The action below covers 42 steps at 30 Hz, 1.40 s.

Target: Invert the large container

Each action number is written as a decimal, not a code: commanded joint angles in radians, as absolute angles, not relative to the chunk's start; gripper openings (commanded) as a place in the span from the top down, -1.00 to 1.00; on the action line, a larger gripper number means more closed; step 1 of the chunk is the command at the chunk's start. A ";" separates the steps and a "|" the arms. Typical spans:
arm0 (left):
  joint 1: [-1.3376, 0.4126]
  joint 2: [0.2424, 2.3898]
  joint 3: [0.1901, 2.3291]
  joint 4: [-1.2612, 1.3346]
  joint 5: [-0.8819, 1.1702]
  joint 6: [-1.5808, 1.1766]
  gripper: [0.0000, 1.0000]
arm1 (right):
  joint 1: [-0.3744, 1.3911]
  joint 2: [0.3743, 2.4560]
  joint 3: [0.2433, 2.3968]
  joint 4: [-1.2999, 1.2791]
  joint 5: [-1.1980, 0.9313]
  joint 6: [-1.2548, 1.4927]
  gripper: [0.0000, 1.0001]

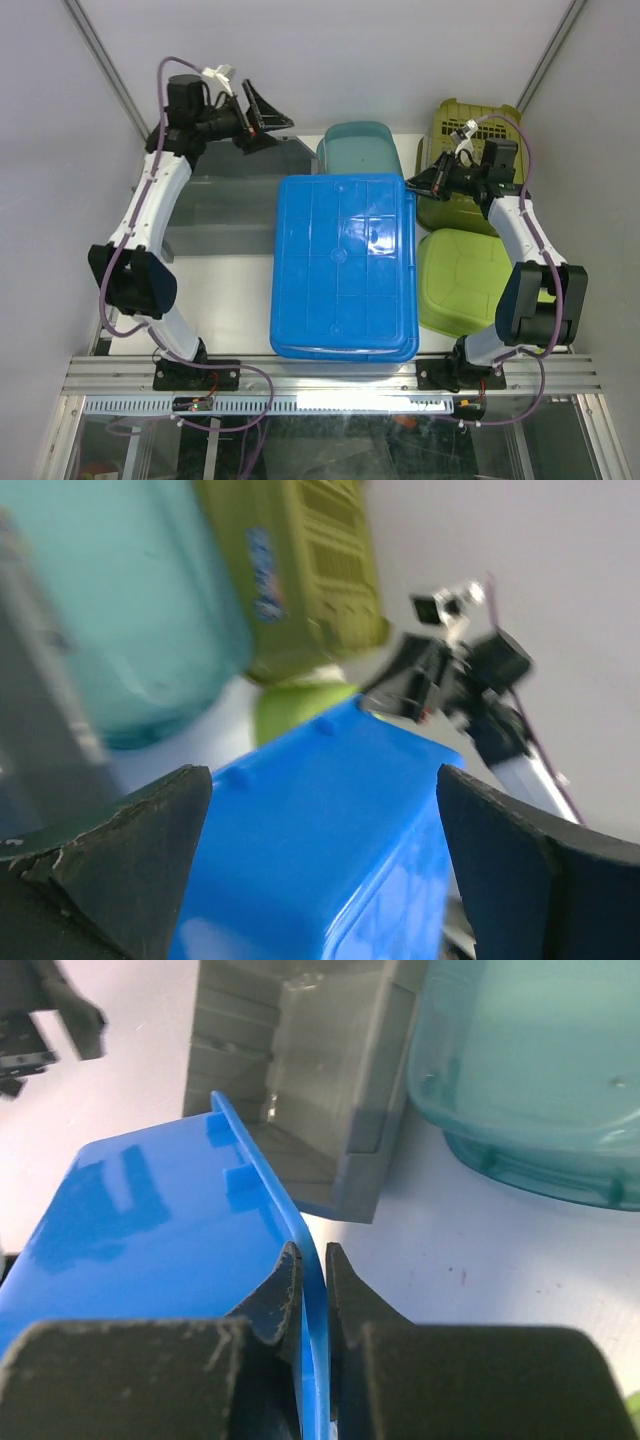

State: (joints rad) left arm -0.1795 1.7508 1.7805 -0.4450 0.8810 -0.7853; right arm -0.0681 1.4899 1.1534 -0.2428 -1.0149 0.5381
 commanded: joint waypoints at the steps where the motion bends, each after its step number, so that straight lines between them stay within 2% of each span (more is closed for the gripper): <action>1: -0.149 1.564 1.779 -0.642 0.403 -0.506 -0.98 | -0.081 1.524 1.204 -0.362 -0.841 0.498 1.00; 4: -0.149 1.520 1.807 -0.775 0.187 -0.320 -0.98 | -0.081 1.537 1.178 -0.370 -0.840 0.473 1.00; 7: -0.149 1.477 1.759 -0.897 0.107 -0.153 -0.98 | -0.084 1.519 1.132 -0.344 -0.839 0.473 1.00; 14: -0.153 1.190 1.384 -0.815 0.100 -0.004 -0.98 | -0.130 1.375 0.980 -0.169 -0.857 0.540 1.00; 23: -0.158 1.065 1.217 -0.712 0.105 0.142 -0.98 | -0.176 1.216 0.839 0.066 -0.950 0.721 1.00; 36: -0.235 1.034 1.147 -0.707 0.069 0.286 -0.98 | -0.221 0.942 0.794 -0.106 -0.905 0.727 1.00; 38: -0.242 1.028 1.143 -0.706 0.077 0.299 -0.98 | -0.221 0.903 0.792 -0.164 -0.809 0.653 1.00; 42: -0.270 1.058 1.143 -0.707 0.013 0.324 -0.98 | -0.221 0.848 0.799 -0.275 -0.765 0.598 1.00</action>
State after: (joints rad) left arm -0.2432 1.0618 1.1397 -0.7609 0.0757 0.2611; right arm -0.2054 0.8970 0.7849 -0.1509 -0.8810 0.5858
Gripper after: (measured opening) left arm 0.990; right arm 0.063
